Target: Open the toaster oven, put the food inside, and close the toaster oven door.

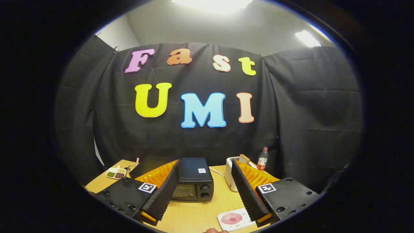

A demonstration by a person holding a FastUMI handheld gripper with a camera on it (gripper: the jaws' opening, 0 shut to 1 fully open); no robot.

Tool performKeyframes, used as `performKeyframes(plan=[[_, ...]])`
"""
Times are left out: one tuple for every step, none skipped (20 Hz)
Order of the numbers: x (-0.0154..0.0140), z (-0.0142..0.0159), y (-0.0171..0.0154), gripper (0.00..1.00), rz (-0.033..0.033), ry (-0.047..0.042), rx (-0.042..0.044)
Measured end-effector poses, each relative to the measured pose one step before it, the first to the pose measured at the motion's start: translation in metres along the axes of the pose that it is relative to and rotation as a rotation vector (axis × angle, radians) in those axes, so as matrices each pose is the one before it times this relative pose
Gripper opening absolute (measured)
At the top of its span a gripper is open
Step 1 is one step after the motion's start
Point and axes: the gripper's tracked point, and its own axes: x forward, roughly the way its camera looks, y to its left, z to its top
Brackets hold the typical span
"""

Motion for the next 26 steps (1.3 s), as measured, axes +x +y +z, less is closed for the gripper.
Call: performKeyframes(plan=[[-0.00123, 0.00025, 0.00100, 0.98, -0.00110, -0.00176, -0.00091], [-0.00139, 0.00182, 0.00167, 0.98, -0.00052, -0.00450, 0.00230], [-0.00103, -0.00055, 0.00013, 0.98, -0.00119, -0.00211, 0.00193], [-0.00034, -0.00027, 0.00195, 0.98, -0.00159, 0.00379, -0.00001], [-0.00035, -0.00203, 0.00233, 0.98, 0.00191, 0.00592, 0.00064], [-0.00119, 0.00087, 0.00109, 0.98, 0.00203, 0.00590, 0.00122], [0.00014, 0.00115, 0.00048, 0.98, -0.00078, -0.00084, 0.00083], [-0.00122, 0.00314, -0.00079, 0.98, -0.00418, -0.00538, 0.00004], [-0.00027, 0.00244, -0.00089, 0.98, -0.00311, -0.00495, 0.00028], [0.00010, 0.00209, 0.00055, 0.98, -0.00243, -0.00279, -0.00104], [-0.00118, 0.00008, 0.00035, 0.98, -0.00136, -0.00149, -0.00204], [0.00002, -0.00050, 0.00012, 0.98, -0.00004, 0.00187, -0.00213], [0.00038, -0.00183, 0.00080, 0.98, 0.00081, 0.00524, -0.00259], [-0.00113, -0.00094, 0.00016, 0.98, 0.00006, 0.00604, -0.00066], [0.00006, -0.00031, 0.00065, 0.98, 0.00039, 0.00190, 0.00137], [-0.00051, 0.00090, 0.00009, 0.98, -0.00080, 0.00221, 0.00023], [-0.00027, -0.00174, 0.00016, 0.98, -0.00058, 0.00315, -0.00156], [-0.00019, 0.00005, 0.00007, 0.98, -0.00122, 0.00257, -0.00106], [0.00141, -0.00097, 0.00037, 0.98, -0.00142, 0.00510, 0.00088], [0.00176, -0.00044, 0.00081, 0.98, -0.00304, 0.00775, 0.00288], [0.00151, -0.00153, 0.00037, 0.98, -0.00222, 0.00962, 0.00159], [0.00232, 0.00013, 0.00197, 0.98, 0.00171, 0.00378, -0.00244], [0.00197, 0.00020, 0.00327, 0.98, 0.00151, 0.00810, -0.00663], [0.00343, -0.00159, 0.00314, 0.98, 0.00343, 0.00930, -0.00425], [0.00441, -0.00056, 0.00490, 0.98, 0.00398, 0.00951, -0.00008], [0.00435, -0.00141, 0.00311, 0.98, -0.00064, 0.00871, 0.00073]])
